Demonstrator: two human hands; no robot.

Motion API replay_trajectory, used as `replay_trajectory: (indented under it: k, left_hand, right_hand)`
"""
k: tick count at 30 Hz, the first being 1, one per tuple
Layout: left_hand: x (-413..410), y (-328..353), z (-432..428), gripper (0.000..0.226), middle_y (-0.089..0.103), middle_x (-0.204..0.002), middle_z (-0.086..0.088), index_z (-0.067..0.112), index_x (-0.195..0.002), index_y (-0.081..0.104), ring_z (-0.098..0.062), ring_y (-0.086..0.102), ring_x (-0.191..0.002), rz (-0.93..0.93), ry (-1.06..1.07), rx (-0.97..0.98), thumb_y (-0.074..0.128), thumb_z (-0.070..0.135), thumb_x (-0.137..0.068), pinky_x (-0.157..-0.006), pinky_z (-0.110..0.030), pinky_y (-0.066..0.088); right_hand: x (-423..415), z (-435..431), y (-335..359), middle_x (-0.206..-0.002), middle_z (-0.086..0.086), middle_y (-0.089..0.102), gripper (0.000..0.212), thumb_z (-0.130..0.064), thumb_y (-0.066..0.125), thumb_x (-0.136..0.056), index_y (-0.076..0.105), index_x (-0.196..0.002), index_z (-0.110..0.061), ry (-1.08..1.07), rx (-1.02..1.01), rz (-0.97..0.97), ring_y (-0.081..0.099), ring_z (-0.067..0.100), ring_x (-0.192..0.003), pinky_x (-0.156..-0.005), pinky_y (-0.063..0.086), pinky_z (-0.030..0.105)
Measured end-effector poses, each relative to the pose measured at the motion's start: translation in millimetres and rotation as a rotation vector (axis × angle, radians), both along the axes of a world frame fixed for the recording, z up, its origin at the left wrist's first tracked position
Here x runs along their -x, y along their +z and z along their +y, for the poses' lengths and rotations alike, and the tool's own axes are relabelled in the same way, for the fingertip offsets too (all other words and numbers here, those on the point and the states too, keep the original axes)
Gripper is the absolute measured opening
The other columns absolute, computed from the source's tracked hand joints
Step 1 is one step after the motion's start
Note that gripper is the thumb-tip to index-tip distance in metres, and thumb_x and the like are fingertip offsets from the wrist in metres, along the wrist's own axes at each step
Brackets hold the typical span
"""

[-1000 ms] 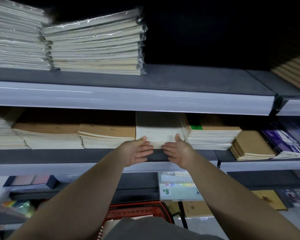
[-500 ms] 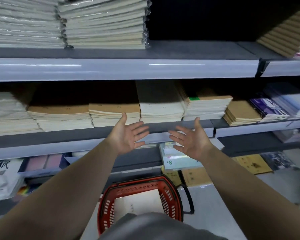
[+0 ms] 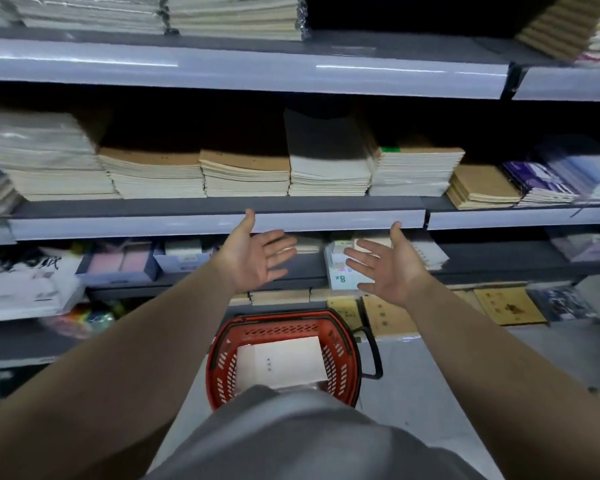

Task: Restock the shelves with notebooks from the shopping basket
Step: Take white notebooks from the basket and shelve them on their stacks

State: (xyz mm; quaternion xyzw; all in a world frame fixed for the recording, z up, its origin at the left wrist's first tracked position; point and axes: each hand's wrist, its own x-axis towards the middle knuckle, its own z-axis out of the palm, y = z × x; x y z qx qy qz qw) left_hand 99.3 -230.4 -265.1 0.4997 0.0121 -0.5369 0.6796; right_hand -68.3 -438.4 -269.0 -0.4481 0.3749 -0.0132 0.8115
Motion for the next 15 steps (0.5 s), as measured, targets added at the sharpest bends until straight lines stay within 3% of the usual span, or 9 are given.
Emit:
replay_trajectory:
  k: [6, 11, 15]
  left_hand:
    - [50.1, 0.9, 27.0, 0.083, 0.067, -0.123, -0.004, 0.016, -0.136, 0.05, -0.021, 0.062, -0.114, 0.009, 0.056, -0.024, 0.025, 0.078, -0.087, -0.095, -0.046, 0.041]
    - [78.8, -5.5, 48.5, 0.083, 0.071, -0.116, -0.004, 0.016, -0.134, 0.05, -0.02, 0.062, -0.113, 0.007, 0.079, -0.025, 0.025, 0.079, -0.086, -0.095, -0.046, 0.041]
    - [92.8, -17.5, 67.1, 0.084, 0.069, -0.119, -0.003, 0.017, -0.14, 0.045, -0.019, 0.061, -0.113, 0.04, 0.104, -0.066, 0.028, 0.079, -0.086, -0.103, -0.047, 0.036]
  right_hand:
    - [34.0, 20.7, 10.9, -0.125, 0.004, 0.066, 0.088, -0.082, 0.021, -0.083, 0.049, -0.138, -0.019, 0.1, 0.022, 0.013, 0.051, 0.022, -0.126, -0.116, 0.012, 0.058]
    - [54.1, 37.5, 8.1, -0.121, 0.004, 0.068, 0.089, -0.082, 0.022, -0.083, 0.047, -0.14, -0.018, 0.147, 0.038, 0.041, 0.053, 0.023, -0.124, -0.114, 0.008, 0.06]
    - [66.2, 60.4, -3.0, -0.126, 0.005, 0.065, 0.087, -0.081, 0.02, -0.084, 0.047, -0.138, -0.018, 0.18, 0.023, 0.085, 0.052, 0.023, -0.124, -0.114, 0.011, 0.058]
